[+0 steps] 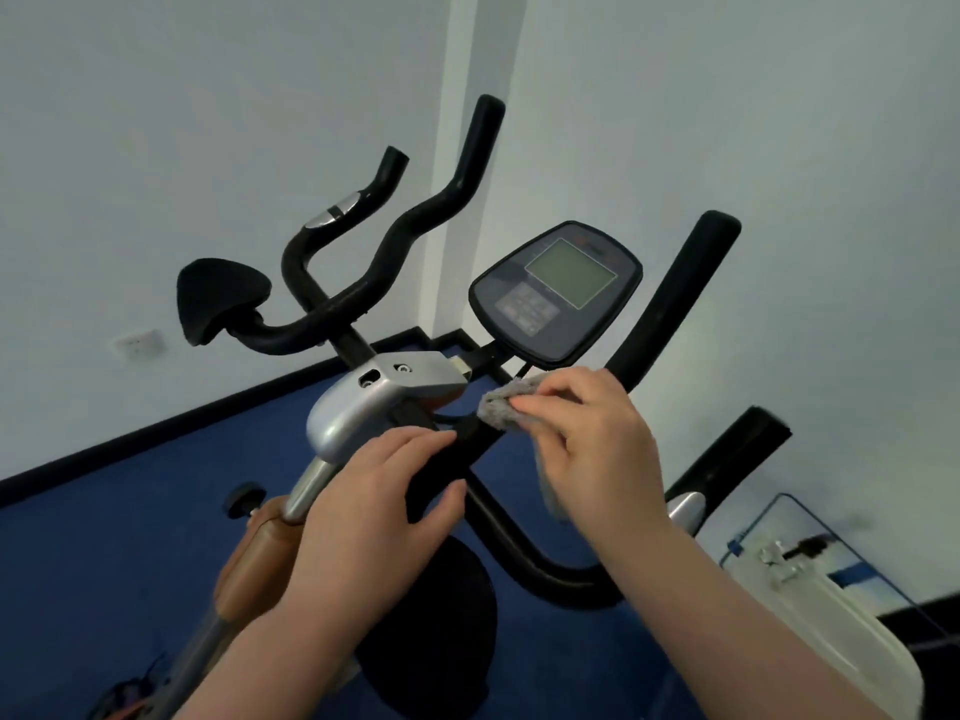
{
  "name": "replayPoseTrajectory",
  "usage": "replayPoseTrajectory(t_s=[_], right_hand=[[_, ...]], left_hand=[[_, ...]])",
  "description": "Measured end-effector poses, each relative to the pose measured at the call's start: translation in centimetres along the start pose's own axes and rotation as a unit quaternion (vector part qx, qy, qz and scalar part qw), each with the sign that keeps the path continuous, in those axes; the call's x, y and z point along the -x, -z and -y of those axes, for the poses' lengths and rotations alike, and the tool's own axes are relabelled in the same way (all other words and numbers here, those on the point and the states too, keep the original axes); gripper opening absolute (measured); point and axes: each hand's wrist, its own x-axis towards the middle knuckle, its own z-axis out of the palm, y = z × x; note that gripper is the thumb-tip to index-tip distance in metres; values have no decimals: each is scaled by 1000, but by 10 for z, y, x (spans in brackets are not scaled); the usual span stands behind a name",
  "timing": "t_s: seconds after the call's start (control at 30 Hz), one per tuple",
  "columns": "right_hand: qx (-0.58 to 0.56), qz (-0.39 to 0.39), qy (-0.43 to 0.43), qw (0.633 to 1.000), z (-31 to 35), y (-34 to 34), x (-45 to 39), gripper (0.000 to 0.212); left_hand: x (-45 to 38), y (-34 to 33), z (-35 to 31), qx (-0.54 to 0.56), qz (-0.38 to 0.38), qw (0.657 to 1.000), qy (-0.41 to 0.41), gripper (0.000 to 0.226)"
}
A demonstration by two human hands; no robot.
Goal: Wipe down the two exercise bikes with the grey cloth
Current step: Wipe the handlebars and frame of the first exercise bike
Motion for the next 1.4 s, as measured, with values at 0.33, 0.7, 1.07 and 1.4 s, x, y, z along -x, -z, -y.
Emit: replayPoseTrajectory(t_s=[0.33,0.7,1.07,1.4], right_hand=[[7,-23,-12,1000,-4,-1,3,14],[-34,-135,-231,963,-16,12,-15,19],[-146,-267,-371,877,-16,11,-4,12],[-206,-337,-425,815,36,-48,18,31]], left_hand=[[-16,3,8,53,39,997,-34,35],[-70,-20,-15,111,31,989,-87,24],[-76,-38,-2,221,13,973,-62,23],[-80,-40,1,247,27,966,-75,24]])
